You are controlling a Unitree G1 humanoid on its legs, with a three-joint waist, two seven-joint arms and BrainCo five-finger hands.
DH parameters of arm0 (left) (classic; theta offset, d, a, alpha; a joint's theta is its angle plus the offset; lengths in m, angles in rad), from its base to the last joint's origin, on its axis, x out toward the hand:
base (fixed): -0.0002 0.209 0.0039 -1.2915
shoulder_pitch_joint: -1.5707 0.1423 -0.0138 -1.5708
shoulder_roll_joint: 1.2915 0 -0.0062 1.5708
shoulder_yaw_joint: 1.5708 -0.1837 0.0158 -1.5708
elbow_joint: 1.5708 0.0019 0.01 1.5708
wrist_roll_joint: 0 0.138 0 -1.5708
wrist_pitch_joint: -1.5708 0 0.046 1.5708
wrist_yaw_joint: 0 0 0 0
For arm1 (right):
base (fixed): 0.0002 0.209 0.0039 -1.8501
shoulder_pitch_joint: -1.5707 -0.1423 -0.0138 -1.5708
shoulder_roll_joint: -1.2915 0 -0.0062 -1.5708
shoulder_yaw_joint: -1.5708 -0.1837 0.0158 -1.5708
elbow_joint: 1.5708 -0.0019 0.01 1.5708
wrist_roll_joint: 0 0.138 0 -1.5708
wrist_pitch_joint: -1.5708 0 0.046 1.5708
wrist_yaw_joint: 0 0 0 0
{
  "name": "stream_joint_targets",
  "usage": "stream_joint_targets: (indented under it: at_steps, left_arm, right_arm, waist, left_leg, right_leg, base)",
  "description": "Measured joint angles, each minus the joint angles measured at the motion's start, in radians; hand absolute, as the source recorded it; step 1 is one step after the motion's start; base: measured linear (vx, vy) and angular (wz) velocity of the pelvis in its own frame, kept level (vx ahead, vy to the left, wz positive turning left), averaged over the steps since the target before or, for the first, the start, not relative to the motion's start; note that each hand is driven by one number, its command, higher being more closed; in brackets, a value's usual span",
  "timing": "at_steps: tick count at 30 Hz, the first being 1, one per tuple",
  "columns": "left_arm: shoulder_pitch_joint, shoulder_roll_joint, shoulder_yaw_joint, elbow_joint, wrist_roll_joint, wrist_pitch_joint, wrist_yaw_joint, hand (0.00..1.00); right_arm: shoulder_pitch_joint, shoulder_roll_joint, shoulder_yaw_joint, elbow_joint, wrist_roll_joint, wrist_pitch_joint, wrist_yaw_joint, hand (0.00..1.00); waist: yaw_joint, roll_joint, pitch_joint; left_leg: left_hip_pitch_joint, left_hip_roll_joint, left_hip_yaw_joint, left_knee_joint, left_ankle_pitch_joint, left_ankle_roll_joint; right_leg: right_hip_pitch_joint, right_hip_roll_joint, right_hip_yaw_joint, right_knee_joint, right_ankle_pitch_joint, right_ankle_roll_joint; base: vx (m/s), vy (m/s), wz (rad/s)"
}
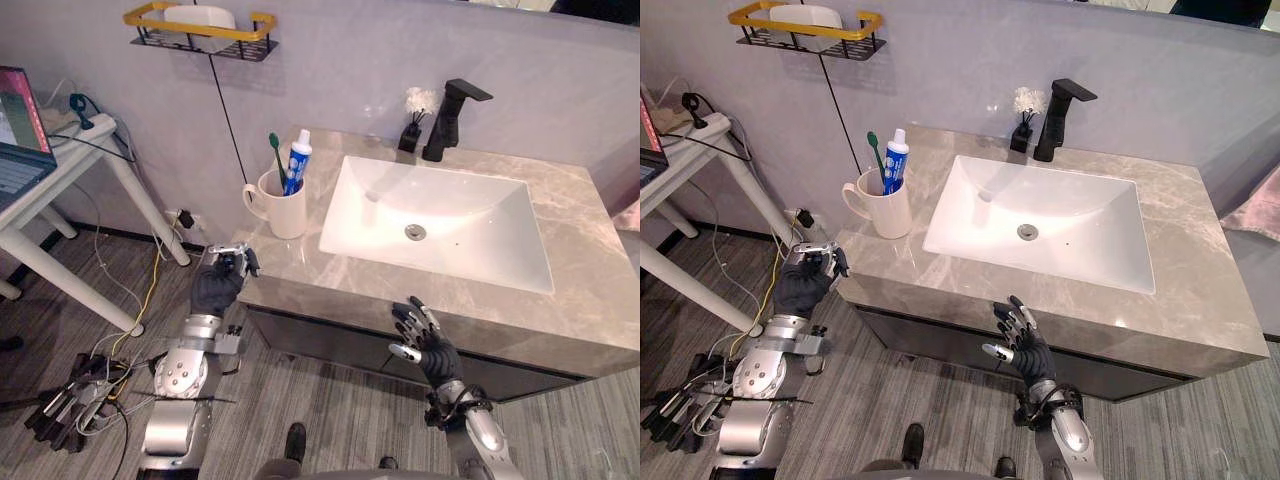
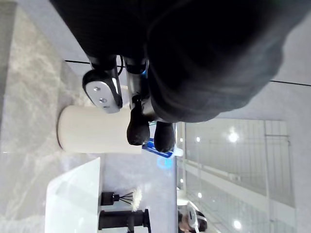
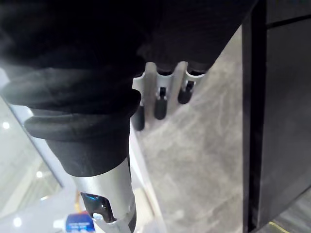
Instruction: Organize washtable
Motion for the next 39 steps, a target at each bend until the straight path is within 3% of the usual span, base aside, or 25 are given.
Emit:
stream_joint_targets:
  at_steps: [8,23,39]
  left_arm:
    - [-0.141,0.01,-0.001,0.109,0.063,0.022,0.0,1.0]
    - [-0.327,0.153,0.04,0.272,0.254,0.035,0.062,1.0]
    - [-0.371,0.158,0.091,0.311,0.276,0.053,0.09,1.0]
  right_arm:
    - [-0.016,0.0,0.0,-0.01,-0.009,0.001,0.001,0.0]
    - [-0.005,-0.001,-0.002,-0.009,-0.009,0.022,0.001,0.0]
    - [-0.003,-0.001,-0.005,-0.009,-0.01,0.022,-0.001,0.0]
  waist:
    - [-0.003,-0.015,0.031]
    - [-0.015,-0.024,0.084]
    - [-0.027,-0.026,0.121]
  left_leg:
    - [-0.011,0.01,0.028,0.0,-0.001,0.0]
    - [-0.032,0.013,0.052,0.005,-0.003,0.0]
    - [-0.053,0.015,0.067,0.006,-0.003,0.001]
  right_leg:
    - [-0.025,0.008,0.027,0.0,0.011,0.002]
    - [-0.06,0.011,0.055,0.0,0.022,0.0]
    - [-0.089,0.013,0.071,-0.001,0.032,-0.001]
  base:
    - [0.03,-0.008,-0.11]
    - [0.0,-0.001,-0.05]
    - [0.0,0.0,-0.02]
